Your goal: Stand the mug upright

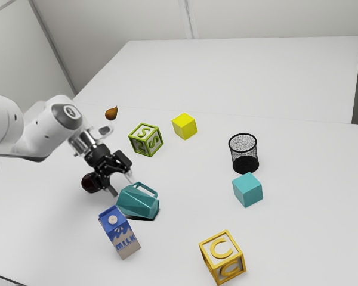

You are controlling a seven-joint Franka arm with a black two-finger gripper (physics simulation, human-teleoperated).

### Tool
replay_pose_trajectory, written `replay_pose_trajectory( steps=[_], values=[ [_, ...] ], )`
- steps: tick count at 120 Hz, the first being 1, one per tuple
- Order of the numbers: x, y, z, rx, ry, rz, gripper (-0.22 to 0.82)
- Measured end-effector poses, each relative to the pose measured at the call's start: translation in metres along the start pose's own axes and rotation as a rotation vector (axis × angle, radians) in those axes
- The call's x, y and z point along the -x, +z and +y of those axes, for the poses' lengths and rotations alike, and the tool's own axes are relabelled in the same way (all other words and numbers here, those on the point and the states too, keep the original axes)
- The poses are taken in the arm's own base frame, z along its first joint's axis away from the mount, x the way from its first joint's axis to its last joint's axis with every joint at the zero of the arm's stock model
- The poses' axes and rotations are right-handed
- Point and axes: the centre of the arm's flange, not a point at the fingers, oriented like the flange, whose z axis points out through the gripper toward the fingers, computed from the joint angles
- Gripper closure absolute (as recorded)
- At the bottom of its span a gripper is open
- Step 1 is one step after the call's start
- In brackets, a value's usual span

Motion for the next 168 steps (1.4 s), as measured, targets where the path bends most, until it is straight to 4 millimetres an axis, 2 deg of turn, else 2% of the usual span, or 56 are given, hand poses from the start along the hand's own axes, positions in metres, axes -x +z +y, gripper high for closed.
replay_pose_trajectory(
  steps=[25, 51, 82, 108, 131, 142, 168],
  values=[
    [-0.008, 0.021, 0.003, 0.041, 0.002, -0.02, 0.0],
    [-0.012, 0.034, 0.004, 0.076, 0.0, -0.026, 0.03],
    [-0.01, 0.031, 0.019, 0.09, 0.03, -0.016, 0.33],
    [-0.007, 0.026, 0.037, 0.089, 0.051, -0.016, 0.48],
    [-0.01, 0.028, 0.052, 0.083, 0.057, -0.022, 0.66],
    [-0.01, 0.029, 0.052, 0.083, 0.047, -0.024, 0.71],
    [-0.01, 0.028, 0.053, 0.082, 0.029, -0.03, 0.75]
  ],
)
